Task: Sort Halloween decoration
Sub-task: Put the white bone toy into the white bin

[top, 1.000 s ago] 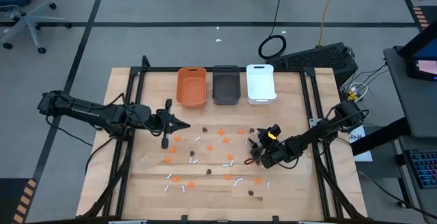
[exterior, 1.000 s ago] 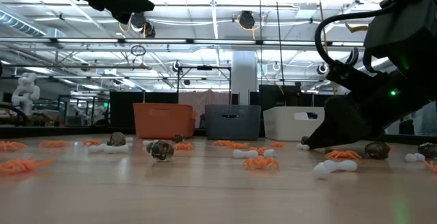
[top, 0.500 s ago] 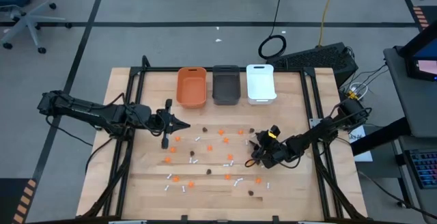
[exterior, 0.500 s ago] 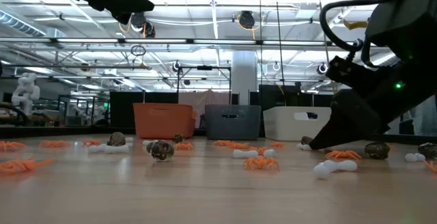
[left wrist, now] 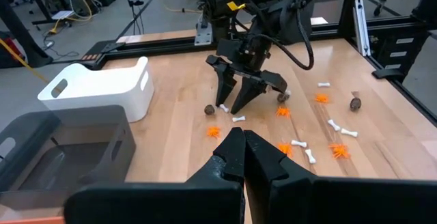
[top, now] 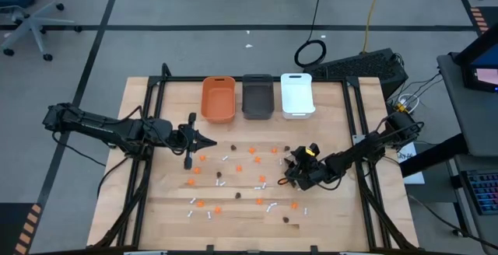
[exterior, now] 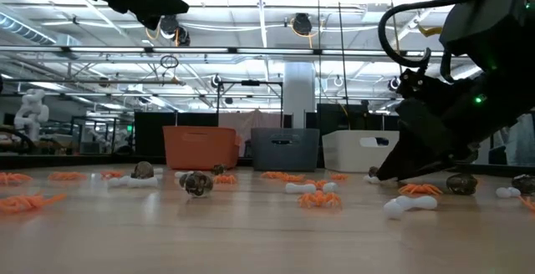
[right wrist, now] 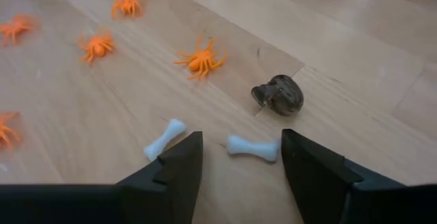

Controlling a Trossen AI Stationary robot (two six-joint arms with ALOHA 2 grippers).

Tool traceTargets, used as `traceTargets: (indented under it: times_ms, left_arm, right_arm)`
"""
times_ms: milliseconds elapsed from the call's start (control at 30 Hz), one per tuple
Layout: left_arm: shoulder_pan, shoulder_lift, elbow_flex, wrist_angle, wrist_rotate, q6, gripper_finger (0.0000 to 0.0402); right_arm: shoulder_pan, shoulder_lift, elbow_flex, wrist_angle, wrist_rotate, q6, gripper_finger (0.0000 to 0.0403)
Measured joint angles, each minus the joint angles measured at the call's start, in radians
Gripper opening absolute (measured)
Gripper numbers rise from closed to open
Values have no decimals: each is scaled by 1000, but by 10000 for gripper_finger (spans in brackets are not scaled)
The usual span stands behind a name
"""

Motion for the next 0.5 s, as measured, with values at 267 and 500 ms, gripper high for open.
traceTargets:
  times_ms: [267, 500]
  left_arm:
    - [0, 0, 0, 0, 0, 0, 0]
    - [0, 0, 0, 0, 0, -1, 0]
  right_arm:
    - [-26, -1, 0, -6, -38, 4, 174]
    - [-28, -1, 0, -9, -37, -15, 106]
